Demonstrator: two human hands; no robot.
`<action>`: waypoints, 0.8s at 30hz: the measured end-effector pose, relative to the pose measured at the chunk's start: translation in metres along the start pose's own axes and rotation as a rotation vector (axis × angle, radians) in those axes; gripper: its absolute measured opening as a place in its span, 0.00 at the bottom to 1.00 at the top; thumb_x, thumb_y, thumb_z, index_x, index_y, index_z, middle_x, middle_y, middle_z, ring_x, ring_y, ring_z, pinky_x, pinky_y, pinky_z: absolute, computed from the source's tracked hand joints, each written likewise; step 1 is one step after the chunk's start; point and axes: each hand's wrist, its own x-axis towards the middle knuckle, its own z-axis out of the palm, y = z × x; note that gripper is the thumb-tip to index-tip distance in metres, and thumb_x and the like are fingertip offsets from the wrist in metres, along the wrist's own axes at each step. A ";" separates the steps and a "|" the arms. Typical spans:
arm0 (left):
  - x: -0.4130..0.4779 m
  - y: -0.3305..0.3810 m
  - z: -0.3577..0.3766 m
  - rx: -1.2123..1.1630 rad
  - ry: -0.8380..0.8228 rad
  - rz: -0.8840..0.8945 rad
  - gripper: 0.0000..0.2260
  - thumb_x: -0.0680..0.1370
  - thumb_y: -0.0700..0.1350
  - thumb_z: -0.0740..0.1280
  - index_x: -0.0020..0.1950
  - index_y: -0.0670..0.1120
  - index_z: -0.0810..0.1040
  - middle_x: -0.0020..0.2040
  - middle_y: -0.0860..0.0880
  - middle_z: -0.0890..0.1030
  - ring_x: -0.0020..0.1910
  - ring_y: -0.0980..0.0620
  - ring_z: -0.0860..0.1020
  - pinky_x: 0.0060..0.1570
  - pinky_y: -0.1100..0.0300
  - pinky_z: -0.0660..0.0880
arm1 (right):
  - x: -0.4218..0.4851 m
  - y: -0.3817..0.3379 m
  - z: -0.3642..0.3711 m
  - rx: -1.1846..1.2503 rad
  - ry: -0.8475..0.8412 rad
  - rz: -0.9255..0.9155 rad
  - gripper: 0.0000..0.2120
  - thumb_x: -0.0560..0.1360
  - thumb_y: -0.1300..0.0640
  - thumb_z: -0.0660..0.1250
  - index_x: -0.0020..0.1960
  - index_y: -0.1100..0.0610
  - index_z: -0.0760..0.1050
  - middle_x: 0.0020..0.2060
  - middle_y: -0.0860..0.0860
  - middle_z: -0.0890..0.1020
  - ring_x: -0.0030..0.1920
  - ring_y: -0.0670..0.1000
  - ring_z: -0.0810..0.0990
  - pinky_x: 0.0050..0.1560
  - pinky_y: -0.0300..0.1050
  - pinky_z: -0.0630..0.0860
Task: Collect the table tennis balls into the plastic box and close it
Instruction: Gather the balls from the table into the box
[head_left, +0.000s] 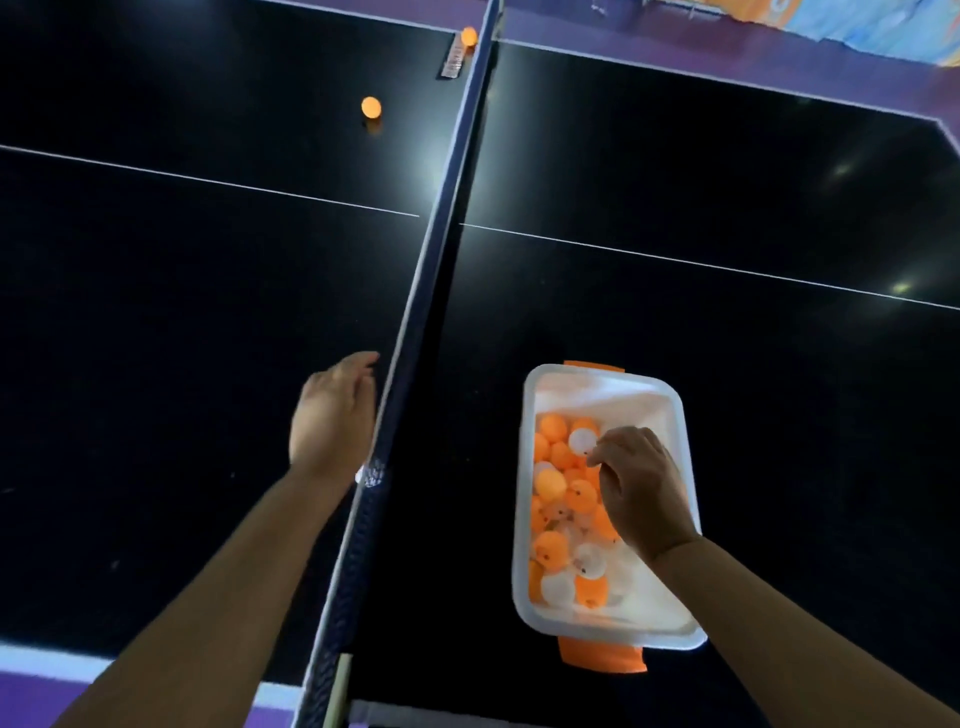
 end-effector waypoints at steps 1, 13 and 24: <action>0.003 -0.019 -0.002 0.026 -0.045 -0.090 0.17 0.80 0.44 0.54 0.66 0.50 0.73 0.60 0.48 0.79 0.57 0.45 0.77 0.54 0.49 0.77 | 0.003 -0.006 0.006 0.027 -0.008 -0.010 0.08 0.69 0.68 0.62 0.38 0.60 0.78 0.38 0.55 0.79 0.40 0.57 0.77 0.40 0.48 0.76; -0.023 -0.096 0.034 0.082 -0.479 -0.038 0.12 0.70 0.50 0.70 0.52 0.57 0.80 0.49 0.55 0.75 0.47 0.55 0.76 0.48 0.57 0.75 | 0.016 -0.029 0.029 0.145 -0.042 0.012 0.09 0.70 0.64 0.60 0.38 0.58 0.78 0.37 0.51 0.78 0.40 0.49 0.75 0.41 0.37 0.71; -0.006 0.005 -0.018 -0.312 0.127 -0.116 0.13 0.78 0.57 0.59 0.56 0.52 0.74 0.47 0.57 0.78 0.45 0.58 0.76 0.42 0.61 0.73 | 0.016 -0.031 0.025 0.142 -0.027 0.054 0.10 0.66 0.73 0.69 0.36 0.58 0.78 0.34 0.51 0.79 0.36 0.51 0.77 0.39 0.42 0.76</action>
